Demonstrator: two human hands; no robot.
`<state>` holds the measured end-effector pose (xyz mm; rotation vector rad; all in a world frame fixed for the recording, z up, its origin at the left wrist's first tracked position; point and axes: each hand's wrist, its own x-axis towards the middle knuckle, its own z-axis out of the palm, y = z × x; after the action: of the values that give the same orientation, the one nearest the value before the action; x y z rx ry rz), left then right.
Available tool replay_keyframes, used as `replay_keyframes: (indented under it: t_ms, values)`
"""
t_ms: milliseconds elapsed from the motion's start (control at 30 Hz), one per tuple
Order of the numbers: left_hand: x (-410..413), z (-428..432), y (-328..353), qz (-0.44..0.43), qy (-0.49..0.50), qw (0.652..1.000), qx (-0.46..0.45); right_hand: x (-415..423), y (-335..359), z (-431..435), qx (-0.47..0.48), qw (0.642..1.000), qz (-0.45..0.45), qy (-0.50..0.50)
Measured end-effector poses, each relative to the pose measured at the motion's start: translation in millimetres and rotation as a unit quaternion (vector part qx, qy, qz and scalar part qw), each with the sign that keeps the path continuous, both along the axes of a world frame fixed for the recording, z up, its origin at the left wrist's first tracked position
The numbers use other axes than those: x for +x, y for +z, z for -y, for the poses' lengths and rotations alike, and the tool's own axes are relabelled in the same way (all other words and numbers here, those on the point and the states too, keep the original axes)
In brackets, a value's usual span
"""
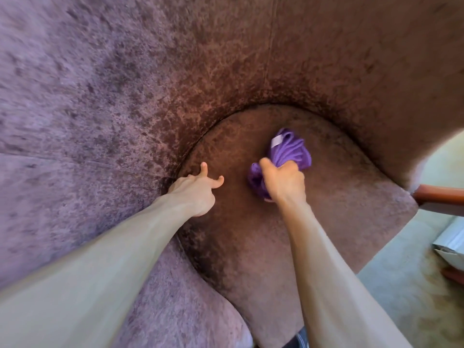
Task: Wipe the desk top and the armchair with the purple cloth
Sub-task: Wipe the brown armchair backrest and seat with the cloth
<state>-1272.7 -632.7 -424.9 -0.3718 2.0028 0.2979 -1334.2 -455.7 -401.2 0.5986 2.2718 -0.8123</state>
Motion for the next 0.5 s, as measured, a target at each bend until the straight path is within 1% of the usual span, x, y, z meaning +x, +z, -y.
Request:
replay_keyframes:
  t_ms: [67, 100, 167, 233, 300, 400, 500]
  values:
    - [-2.6, -1.5, 3.7, 0.006, 0.028, 1.0, -0.004, 27.2, 0.2, 6.5, 0.008, 0.995, 0.036, 0.096]
    - [-2.7, -1.5, 6.7, -0.008, 0.04, 0.999, 0.002, 40.6, -0.3, 9.2, 0.007, 0.99, 0.052, 0.133]
    - [1.0, -0.4, 13.8, -0.055, 0.043, 0.997, 0.011, 64.1, 0.1, 13.8, -0.005, 0.981, 0.074, 0.178]
    - [5.3, 2.2, 19.6, -0.097, 0.067, 0.993, 0.018, 83.4, 2.8, 16.3, -0.011, 0.97, 0.091, 0.224]
    - [7.0, 1.6, 21.9, -0.11, 0.083, 0.99, 0.03, 101.4, 6.0, 15.6, -0.005, 0.953, 0.102, 0.284]
    - [6.7, 0.0, 24.7, -0.107, 0.086, 0.99, 0.033, 130.7, 12.7, 10.7, -0.007, 0.914, 0.114, 0.39]
    - [6.9, 1.7, 26.2, -0.096, 0.082, 0.991, 0.037, 154.2, 20.3, 0.8, -0.013, 0.855, 0.141, 0.5]
